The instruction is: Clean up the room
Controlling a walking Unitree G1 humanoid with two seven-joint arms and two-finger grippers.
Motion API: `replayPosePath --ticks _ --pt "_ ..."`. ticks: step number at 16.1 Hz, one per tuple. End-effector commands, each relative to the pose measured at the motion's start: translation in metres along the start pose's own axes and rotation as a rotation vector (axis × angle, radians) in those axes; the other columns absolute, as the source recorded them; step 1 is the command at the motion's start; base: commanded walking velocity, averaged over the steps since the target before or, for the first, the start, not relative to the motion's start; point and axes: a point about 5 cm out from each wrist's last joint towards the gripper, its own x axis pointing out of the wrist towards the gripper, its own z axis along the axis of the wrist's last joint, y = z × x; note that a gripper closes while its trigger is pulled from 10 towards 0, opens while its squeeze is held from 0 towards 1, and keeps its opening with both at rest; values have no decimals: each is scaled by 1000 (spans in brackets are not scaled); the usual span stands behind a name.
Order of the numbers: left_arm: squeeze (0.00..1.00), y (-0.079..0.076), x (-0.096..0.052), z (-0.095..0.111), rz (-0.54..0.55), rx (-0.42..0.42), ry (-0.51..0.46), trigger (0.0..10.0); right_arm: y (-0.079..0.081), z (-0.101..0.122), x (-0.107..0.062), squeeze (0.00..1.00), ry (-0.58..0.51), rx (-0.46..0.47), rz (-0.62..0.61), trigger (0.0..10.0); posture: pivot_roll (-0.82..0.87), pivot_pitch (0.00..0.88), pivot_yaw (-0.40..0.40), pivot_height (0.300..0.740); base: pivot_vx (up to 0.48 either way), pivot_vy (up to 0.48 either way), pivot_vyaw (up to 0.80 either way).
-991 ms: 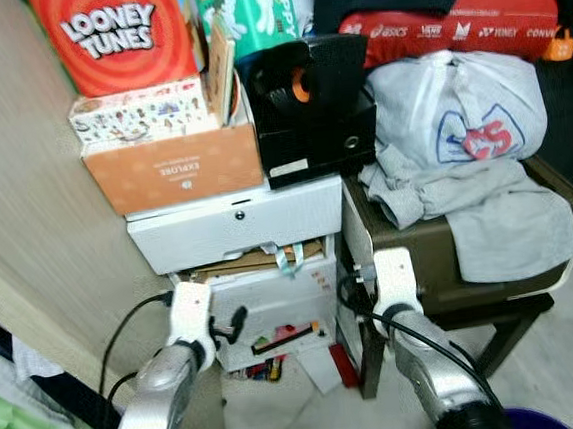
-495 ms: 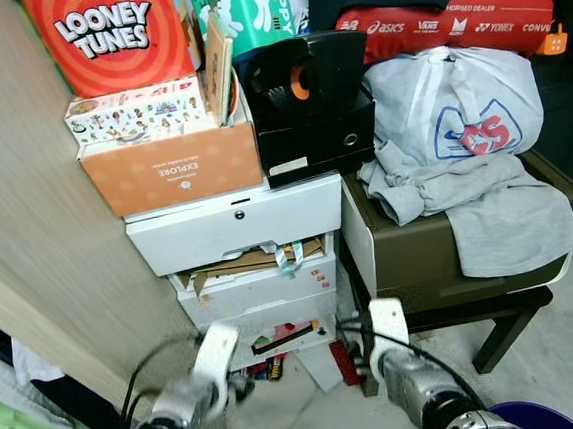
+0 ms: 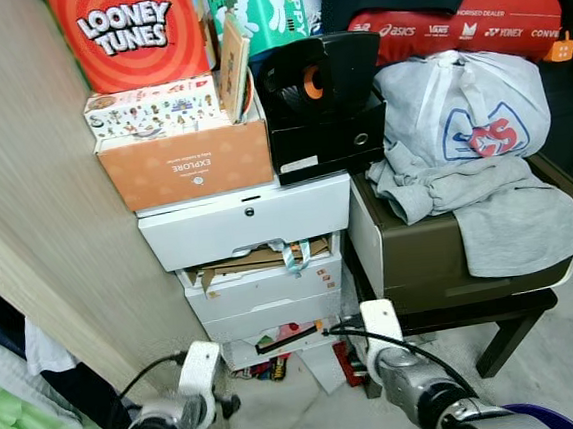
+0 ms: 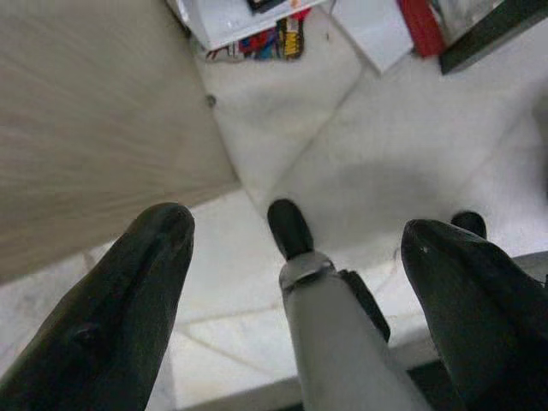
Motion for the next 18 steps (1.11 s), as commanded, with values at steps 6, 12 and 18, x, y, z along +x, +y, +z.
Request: replayPosePath --ticks 6,12,18 --pt "0 -4 0 8 6 57 -9 10000 8 16 -1 0 -46 -20 14 10000 -156 0 67 740 0 0 800" --pt "0 -6 1 5 -3 43 -1 10000 5 9 0 0 -21 -43 6 10000 -152 0 47 740 0 0 0" --pt "0 -9 1 4 -10 36 -3 10000 5 9 0 0 -19 -69 4 10000 -144 0 35 740 0 0 533"
